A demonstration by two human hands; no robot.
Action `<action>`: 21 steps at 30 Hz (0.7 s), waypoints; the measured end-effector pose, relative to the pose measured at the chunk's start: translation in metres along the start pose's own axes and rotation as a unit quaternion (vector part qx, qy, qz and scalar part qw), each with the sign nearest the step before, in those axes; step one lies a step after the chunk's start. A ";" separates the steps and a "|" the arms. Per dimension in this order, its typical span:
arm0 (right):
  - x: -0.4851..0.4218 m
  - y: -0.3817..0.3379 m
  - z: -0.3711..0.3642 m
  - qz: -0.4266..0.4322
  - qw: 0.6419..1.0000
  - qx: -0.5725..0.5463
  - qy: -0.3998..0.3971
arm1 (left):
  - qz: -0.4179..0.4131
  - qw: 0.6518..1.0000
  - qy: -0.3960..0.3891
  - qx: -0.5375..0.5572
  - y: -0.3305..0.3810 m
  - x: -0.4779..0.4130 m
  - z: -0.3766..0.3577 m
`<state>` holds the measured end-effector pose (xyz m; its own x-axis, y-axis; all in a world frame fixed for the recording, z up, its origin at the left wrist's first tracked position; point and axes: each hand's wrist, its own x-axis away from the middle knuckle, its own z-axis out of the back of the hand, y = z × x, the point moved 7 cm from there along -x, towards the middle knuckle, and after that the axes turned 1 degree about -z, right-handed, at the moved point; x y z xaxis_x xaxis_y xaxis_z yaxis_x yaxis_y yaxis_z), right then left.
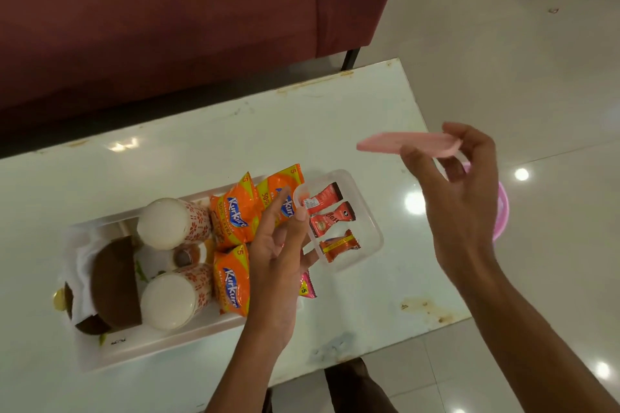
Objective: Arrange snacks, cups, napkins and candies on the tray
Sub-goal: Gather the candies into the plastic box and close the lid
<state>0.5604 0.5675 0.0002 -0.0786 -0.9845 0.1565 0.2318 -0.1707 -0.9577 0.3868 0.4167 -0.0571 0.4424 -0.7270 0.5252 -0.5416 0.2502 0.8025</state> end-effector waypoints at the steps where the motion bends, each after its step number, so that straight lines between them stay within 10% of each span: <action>1: 0.013 -0.009 0.000 0.000 0.999 -0.034 -0.007 | -0.003 1.000 -0.003 0.004 0.002 0.000 -0.001; 21: 0.114 -0.002 -0.049 0.053 0.995 0.086 -0.018 | -0.020 1.000 0.002 0.014 0.027 0.002 0.005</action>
<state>0.5038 0.4571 0.0086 -0.0104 -0.9976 0.0687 0.4000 -0.0671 -0.9141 0.3700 0.4190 -0.0357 0.4665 -0.7340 0.4936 -0.5435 0.2024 0.8147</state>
